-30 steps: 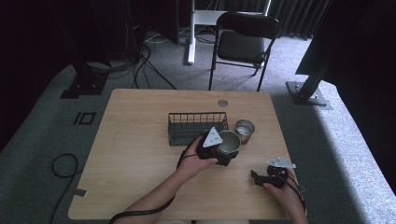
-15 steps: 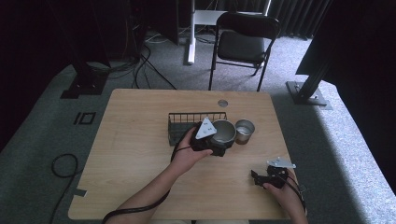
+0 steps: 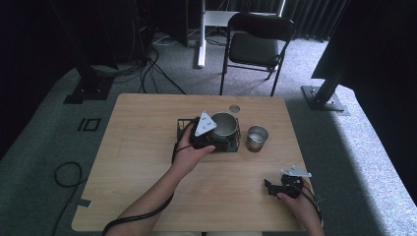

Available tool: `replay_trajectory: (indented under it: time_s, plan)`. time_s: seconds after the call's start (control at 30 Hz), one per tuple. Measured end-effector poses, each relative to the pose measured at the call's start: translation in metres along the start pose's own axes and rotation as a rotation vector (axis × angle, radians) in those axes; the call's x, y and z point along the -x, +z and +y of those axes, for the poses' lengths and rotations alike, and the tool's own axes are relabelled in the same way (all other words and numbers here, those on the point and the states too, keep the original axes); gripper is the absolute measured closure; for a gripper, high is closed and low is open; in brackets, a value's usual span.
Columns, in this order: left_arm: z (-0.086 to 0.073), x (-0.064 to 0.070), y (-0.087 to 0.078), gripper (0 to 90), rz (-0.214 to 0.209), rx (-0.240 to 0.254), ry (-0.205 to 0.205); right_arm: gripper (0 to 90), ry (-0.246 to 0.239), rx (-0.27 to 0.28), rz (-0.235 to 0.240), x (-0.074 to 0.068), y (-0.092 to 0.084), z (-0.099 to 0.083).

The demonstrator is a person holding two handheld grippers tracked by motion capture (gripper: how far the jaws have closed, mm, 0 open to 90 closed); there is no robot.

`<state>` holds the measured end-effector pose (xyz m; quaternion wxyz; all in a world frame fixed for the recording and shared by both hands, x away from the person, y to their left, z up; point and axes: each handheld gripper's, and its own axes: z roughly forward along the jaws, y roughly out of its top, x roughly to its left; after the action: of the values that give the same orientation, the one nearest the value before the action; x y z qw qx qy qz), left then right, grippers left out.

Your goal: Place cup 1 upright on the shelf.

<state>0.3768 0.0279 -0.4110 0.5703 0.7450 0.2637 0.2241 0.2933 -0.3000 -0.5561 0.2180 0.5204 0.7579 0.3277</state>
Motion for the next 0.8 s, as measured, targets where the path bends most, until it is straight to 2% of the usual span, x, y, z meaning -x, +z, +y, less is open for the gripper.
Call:
replay_trajectory:
  time_s: [0.17,0.33,0.4,0.5,0.53,0.7,0.8]
  plan:
    - [0.004,-0.008,-0.005,14.5,0.039,0.013,0.002,12.1,0.0,0.0,0.0,0.0,0.0,0.0]
    - [0.006,-0.018,-0.009,14.5,0.083,0.025,-0.015,12.0,0.0,0.0,0.001,0.0,0.0,0.0]
    - [0.006,-0.024,-0.012,14.5,0.088,0.033,-0.039,12.1,0.0,0.0,0.001,0.0,0.0,0.0]
    - [0.006,-0.026,-0.013,14.5,0.096,0.036,-0.042,12.0,0.0,0.0,0.0,0.0,0.0,0.0]
    - [0.006,-0.034,-0.015,14.5,0.13,0.042,-0.055,12.1,0.0,0.0,0.0,0.0,0.0,0.0]
    - [-0.001,-0.046,-0.017,14.5,0.21,0.05,-0.087,12.1,0.0,0.0,0.0,0.0,0.0,0.0]
    - [-0.007,-0.054,-0.017,14.5,0.243,0.052,-0.105,12.1,0.001,0.0,0.001,0.0,0.0,0.0]
